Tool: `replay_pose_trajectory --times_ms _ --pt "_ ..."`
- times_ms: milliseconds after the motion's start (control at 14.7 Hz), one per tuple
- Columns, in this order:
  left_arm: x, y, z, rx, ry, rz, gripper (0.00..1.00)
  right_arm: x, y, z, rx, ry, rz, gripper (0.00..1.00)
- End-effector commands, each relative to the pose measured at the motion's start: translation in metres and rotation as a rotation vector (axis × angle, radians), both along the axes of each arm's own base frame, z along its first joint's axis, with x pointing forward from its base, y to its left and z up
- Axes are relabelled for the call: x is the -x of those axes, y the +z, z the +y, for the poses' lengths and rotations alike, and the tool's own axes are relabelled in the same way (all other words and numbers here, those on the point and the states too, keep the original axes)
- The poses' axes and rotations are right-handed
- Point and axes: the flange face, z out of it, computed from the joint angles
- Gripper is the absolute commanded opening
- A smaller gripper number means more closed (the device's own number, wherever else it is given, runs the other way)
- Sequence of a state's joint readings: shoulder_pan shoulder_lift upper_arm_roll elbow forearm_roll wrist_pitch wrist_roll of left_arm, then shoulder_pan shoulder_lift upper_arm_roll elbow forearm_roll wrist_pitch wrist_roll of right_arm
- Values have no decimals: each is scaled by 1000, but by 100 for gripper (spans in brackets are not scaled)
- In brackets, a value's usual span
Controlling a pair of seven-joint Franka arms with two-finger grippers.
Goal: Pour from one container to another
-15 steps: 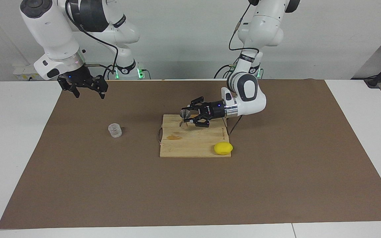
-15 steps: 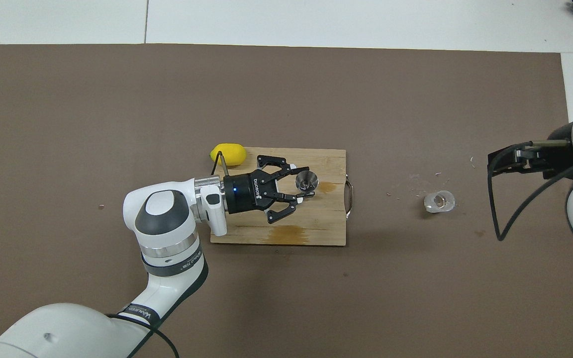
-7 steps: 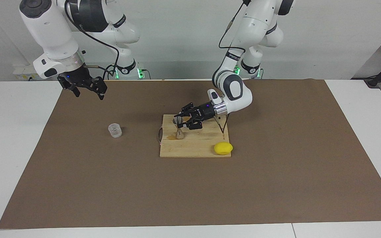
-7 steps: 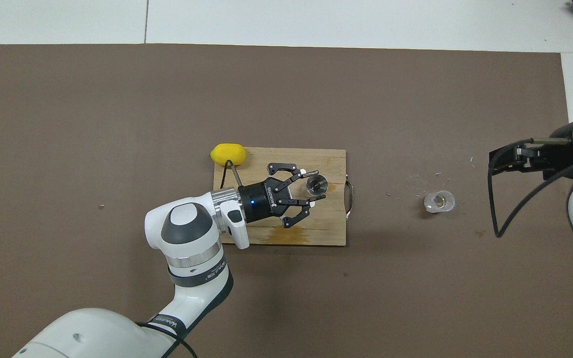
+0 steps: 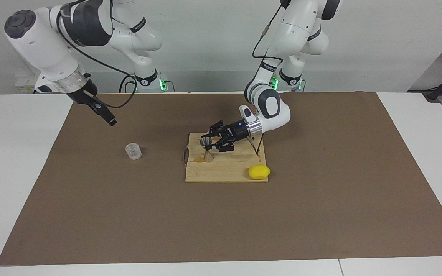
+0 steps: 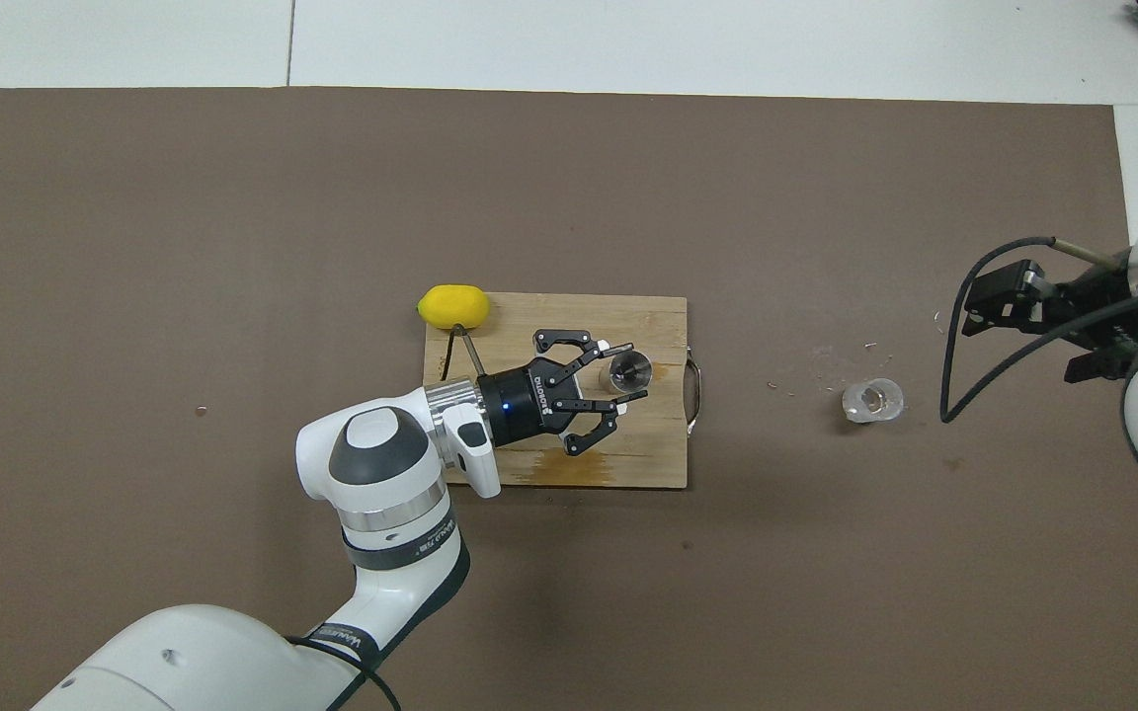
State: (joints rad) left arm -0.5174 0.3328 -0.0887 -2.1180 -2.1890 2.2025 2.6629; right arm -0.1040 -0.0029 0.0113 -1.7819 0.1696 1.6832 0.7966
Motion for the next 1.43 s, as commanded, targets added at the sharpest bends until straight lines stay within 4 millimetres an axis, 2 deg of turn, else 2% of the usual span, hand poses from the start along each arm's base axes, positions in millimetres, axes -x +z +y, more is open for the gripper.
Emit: replay_pose_trajectory --times_ms 0,68,136,341,409,546,819,1024,1365 --pt "1 -13 2 -16 15 -8 0 -6 -45 -14 -76 -198 79 100" --pt "-1 -13 5 -23 23 -6 1 -11 -66 -24 -128 -253 117 100" --pt "-3 -14 9 -20 28 -7 99 -17 -87 -32 -162 -304 152 100" --pt "-10 -17 26 -16 47 5 100 -26 -128 -40 -199 -398 200 100" --pt "-16 -16 36 -16 57 -2 100 -26 -143 -40 -218 -407 223 100" --pt "-15 -20 56 -38 17 -17 100 -21 -161 -43 -234 -437 223 100" --pt "-5 -14 96 -93 -29 -43 100 -4 -192 -57 -261 -447 230 100" --pt "-7 -12 121 -126 -66 -66 100 8 -215 -62 -256 -446 227 100" --pt "-12 7 194 -220 -135 -137 100 13 -242 -55 -326 -421 205 100"
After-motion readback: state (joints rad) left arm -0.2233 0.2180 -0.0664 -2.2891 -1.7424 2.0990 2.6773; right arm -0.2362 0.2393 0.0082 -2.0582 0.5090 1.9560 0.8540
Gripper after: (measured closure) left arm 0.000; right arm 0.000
